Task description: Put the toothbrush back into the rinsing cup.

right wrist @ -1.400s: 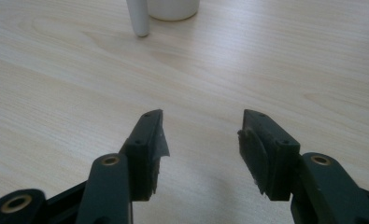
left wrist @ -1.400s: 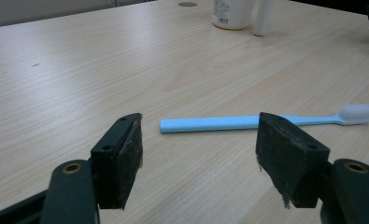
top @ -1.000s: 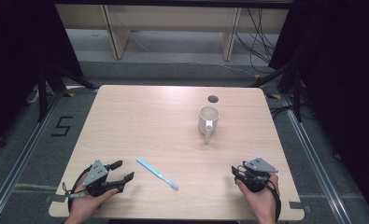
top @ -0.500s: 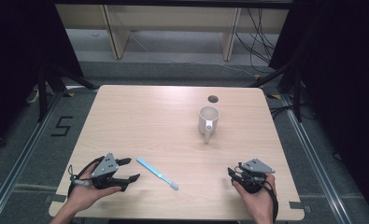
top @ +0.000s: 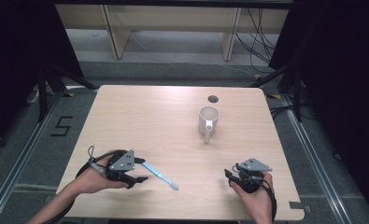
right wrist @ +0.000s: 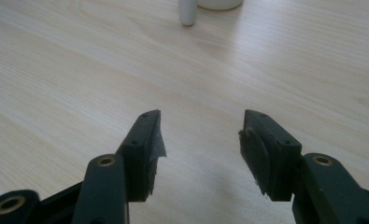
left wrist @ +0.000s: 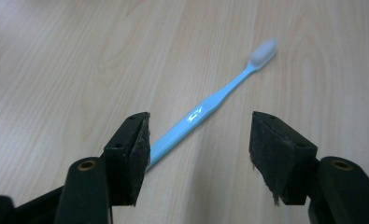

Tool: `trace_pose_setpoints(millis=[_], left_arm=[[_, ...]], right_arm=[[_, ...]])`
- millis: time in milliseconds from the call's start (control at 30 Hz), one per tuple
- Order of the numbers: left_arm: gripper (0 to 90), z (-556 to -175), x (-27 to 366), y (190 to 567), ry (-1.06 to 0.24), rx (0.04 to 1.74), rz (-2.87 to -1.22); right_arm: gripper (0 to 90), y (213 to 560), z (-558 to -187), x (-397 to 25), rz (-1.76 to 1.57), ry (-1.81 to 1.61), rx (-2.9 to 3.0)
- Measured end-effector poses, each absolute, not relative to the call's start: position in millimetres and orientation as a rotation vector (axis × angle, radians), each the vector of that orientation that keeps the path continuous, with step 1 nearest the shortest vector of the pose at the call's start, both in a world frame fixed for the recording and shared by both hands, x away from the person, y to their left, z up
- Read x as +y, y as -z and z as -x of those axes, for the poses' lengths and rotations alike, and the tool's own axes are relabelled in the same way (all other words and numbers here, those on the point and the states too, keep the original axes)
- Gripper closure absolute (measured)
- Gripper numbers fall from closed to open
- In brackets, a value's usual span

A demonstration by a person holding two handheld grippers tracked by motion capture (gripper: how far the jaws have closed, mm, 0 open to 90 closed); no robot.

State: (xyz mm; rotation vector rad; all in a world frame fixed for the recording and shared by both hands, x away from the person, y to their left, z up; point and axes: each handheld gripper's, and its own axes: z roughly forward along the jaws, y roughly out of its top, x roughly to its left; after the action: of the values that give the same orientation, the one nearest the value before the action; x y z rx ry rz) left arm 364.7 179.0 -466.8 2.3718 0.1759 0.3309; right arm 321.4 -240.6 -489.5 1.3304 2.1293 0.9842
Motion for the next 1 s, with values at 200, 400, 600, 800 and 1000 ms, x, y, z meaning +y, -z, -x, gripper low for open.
trace_pose_setpoints(millis=[200,400,600,800,1000], left_arm=[[39.4,-379.9,174.9,452.7,-0.275,0.140,-2.489],[44.4,-395.4,168.8,440.1,-0.289,0.036,-2.598],[49.0,-403.5,154.9,438.9,-0.220,-0.191,-2.709],[53.5,-409.1,139.6,446.8,-0.178,-0.329,-2.778],[55.9,-411.8,129.7,453.2,-0.183,-0.440,-2.830]], right_arm=[[47.7,492.5,-321.7,-239.5,-1.305,-0.988,2.144],[47.7,494.5,-323.3,-239.1,-1.307,-0.981,2.178],[47.8,494.9,-322.1,-238.5,-1.342,-0.988,2.173],[47.9,496.6,-322.4,-237.8,-1.356,-1.007,2.179],[47.8,496.1,-322.1,-237.4,-1.359,-1.003,2.173]])
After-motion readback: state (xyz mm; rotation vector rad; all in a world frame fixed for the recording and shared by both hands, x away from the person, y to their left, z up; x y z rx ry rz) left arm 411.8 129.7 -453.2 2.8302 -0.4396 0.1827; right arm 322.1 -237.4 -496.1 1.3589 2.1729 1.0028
